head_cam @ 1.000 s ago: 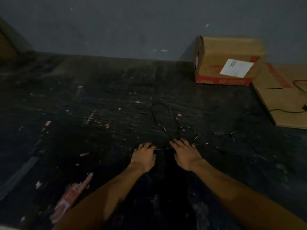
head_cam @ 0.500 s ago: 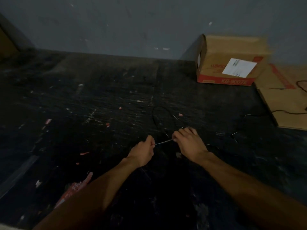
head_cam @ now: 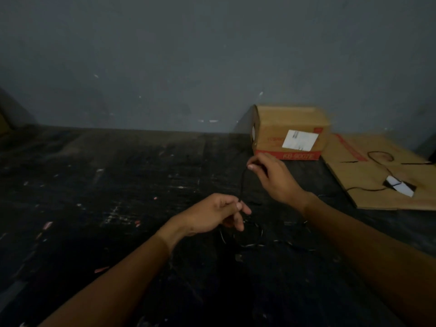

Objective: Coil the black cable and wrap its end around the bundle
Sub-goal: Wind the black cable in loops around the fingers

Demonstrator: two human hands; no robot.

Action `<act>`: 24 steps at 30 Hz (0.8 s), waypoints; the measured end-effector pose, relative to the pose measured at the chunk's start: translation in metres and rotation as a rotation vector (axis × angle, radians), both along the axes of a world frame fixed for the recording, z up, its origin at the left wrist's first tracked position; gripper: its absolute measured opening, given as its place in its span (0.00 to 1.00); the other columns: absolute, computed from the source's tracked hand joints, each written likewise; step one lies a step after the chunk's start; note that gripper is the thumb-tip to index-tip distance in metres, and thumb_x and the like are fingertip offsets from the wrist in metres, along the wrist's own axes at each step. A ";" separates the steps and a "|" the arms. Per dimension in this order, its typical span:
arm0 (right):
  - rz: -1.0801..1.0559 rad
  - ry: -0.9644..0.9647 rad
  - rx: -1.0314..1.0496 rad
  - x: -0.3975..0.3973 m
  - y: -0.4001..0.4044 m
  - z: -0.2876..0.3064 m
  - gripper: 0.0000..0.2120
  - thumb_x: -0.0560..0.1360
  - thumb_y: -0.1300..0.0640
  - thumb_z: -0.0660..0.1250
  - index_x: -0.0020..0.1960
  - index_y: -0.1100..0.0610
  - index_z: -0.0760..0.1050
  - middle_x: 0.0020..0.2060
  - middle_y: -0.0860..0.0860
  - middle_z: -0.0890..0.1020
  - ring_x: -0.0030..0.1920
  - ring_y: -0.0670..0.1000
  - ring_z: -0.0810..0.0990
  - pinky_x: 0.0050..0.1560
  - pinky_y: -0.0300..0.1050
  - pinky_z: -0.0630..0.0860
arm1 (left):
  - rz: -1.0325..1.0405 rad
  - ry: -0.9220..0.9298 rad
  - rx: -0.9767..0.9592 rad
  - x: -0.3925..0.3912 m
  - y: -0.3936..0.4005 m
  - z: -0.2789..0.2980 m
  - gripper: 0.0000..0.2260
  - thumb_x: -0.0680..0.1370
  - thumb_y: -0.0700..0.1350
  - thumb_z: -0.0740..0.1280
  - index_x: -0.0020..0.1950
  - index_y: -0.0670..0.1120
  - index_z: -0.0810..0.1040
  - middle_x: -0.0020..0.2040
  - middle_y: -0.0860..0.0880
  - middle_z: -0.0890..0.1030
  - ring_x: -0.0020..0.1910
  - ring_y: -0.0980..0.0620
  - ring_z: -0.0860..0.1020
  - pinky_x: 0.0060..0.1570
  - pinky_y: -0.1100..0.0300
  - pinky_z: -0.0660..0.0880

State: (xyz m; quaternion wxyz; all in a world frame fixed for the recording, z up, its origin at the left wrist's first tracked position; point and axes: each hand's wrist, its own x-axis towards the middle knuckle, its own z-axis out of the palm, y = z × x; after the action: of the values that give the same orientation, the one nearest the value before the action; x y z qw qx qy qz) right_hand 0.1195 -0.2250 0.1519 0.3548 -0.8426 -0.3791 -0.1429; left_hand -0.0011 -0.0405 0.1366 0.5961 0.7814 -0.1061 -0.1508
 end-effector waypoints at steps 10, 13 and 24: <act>-0.024 0.102 0.338 -0.007 -0.010 0.057 0.04 0.77 0.51 0.65 0.47 0.50 0.77 0.39 0.46 0.81 0.40 0.38 0.78 0.40 0.28 0.73 | -0.064 -0.070 -0.243 -0.012 -0.028 0.075 0.13 0.82 0.47 0.59 0.52 0.47 0.83 0.40 0.47 0.84 0.47 0.44 0.82 0.52 0.49 0.77; -0.010 0.114 0.377 -0.014 -0.012 0.062 0.04 0.78 0.53 0.64 0.46 0.49 0.77 0.40 0.44 0.81 0.41 0.38 0.79 0.42 0.29 0.73 | -0.136 -0.045 -0.410 -0.012 -0.031 0.091 0.13 0.81 0.49 0.61 0.56 0.45 0.82 0.44 0.44 0.84 0.48 0.46 0.83 0.51 0.49 0.80; 0.116 0.408 0.085 -0.057 -0.002 0.006 0.09 0.82 0.56 0.56 0.54 0.47 0.75 0.31 0.47 0.76 0.30 0.39 0.75 0.33 0.37 0.75 | 0.014 -0.096 -0.752 0.027 -0.025 0.137 0.17 0.83 0.53 0.54 0.70 0.52 0.72 0.68 0.42 0.77 0.65 0.38 0.76 0.60 0.27 0.67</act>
State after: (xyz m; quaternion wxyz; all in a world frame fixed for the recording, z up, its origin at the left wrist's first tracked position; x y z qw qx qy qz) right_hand 0.0622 -0.2272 0.1578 0.4672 -0.8150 -0.3411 0.0355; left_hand 0.0262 -0.0652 0.2736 0.8367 0.5149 -0.1765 -0.0606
